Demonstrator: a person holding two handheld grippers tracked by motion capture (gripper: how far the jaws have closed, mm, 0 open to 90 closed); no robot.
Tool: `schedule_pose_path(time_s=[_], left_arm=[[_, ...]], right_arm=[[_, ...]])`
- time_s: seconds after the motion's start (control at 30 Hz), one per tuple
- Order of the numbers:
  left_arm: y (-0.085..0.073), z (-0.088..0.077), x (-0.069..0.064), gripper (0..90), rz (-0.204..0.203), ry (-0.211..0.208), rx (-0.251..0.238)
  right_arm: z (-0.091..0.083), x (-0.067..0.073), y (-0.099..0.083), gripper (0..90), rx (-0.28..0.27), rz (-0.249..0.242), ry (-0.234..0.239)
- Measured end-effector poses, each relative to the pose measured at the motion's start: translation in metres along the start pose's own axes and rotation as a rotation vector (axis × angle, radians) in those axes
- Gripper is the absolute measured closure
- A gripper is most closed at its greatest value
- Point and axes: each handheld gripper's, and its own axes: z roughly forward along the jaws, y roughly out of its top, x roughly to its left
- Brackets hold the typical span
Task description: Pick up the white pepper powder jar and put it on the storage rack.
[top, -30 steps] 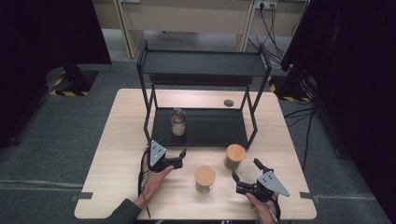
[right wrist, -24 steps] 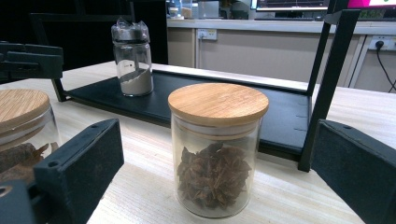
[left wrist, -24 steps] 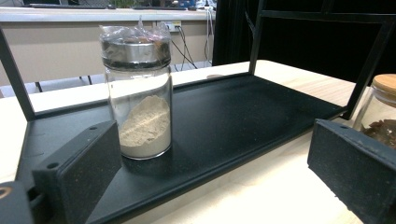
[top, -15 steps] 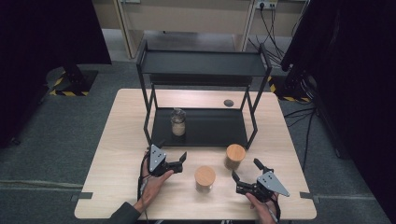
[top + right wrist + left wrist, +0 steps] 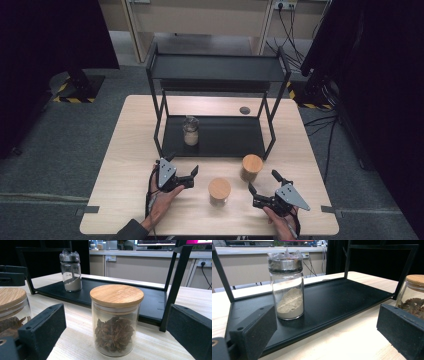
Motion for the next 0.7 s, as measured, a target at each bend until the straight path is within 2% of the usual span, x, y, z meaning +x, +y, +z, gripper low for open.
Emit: schedule_pose_path(time_s=[0.7], left_arm=[[-0.003, -0.016, -0.003, 2.3, 0.01, -0.005, -0.007]], right_arm=[[0.001, 0.0, 0.0, 2.9, 0.005, 0.003, 0.004]])
